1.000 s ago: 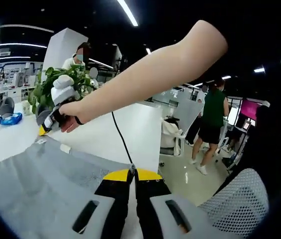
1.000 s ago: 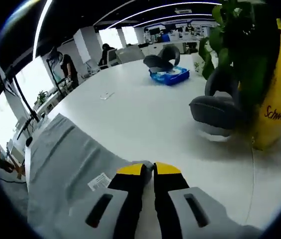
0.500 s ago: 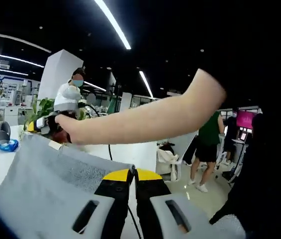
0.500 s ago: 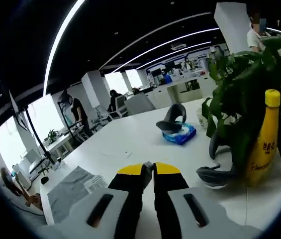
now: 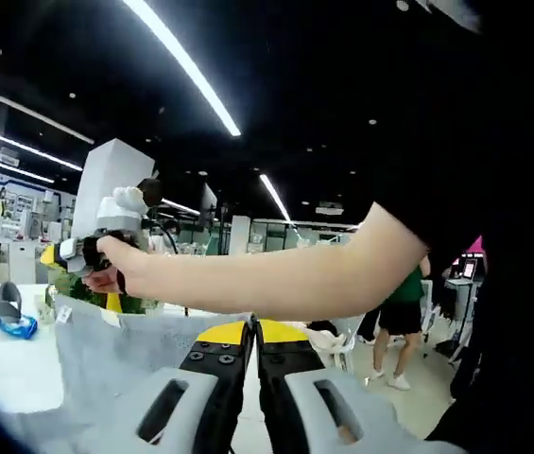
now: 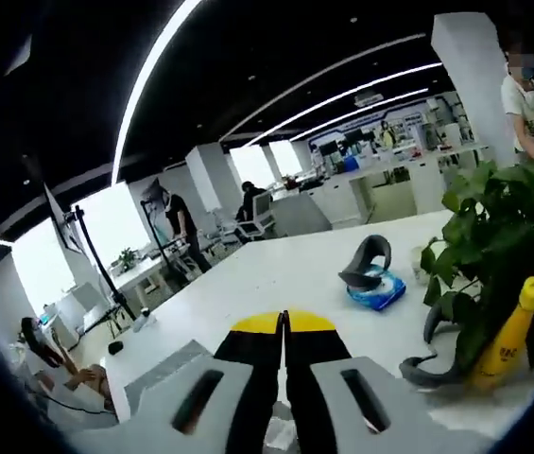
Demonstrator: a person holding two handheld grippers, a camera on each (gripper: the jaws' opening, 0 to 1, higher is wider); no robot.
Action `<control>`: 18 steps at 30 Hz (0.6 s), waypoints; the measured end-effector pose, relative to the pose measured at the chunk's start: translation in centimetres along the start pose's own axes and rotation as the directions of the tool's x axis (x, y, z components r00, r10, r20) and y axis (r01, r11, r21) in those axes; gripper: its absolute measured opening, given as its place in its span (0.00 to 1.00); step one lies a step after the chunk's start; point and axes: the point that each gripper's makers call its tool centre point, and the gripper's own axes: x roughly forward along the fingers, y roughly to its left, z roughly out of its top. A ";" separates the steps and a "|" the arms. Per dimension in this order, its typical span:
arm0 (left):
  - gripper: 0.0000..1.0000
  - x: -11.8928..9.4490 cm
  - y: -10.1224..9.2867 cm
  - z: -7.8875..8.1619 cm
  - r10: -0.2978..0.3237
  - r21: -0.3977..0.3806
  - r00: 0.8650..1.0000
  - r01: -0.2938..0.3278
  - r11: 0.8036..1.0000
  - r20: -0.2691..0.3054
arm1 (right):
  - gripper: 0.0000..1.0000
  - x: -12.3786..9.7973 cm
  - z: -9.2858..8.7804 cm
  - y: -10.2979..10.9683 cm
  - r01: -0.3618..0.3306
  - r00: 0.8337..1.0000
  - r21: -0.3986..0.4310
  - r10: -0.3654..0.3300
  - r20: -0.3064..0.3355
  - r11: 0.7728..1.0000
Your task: Fold the towel on the table until its edges align and the towel forms a compact rectangular stack.
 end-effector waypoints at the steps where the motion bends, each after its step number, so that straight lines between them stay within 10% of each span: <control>1: 0.03 -0.3 0.6 -1.1 0.014 0.053 0.999 -0.012 0.999 -0.044 | 0.00 0.1 -1.7 -0.6 0.024 0.999 0.001 -0.024 -0.044 1.000; 6: 0.03 -1.0 0.4 -3.1 0.009 -0.020 0.997 -0.011 1.000 -0.072 | 0.00 -0.4 -8.9 -3.2 0.078 0.987 0.148 -0.056 -0.148 0.986; 9: 0.03 -0.9 -0.2 -4.3 -0.003 -0.029 0.995 0.000 1.000 -0.101 | 0.00 -2.1 -14.0 -6.1 0.183 0.942 0.104 -0.144 -0.305 0.978; 12: 0.03 -0.7 -1.1 -5.2 -0.031 -0.047 0.992 0.025 0.999 -0.121 | 0.00 -4.3 -19.5 -4.3 0.146 0.868 0.173 -0.042 -0.496 0.974; 15: 0.03 -0.4 -1.9 -6.0 -0.065 -0.063 0.988 0.056 0.996 -0.138 | 0.00 -5.8 -22.8 -2.5 0.054 0.806 -0.017 -0.053 -0.589 0.998; 18: 0.03 -0.3 -2.2 -6.5 -0.079 -0.073 0.986 0.068 0.995 -0.150 | 0.00 -5.9 -24.3 -0.7 -0.035 0.804 -0.154 -0.064 -0.592 0.987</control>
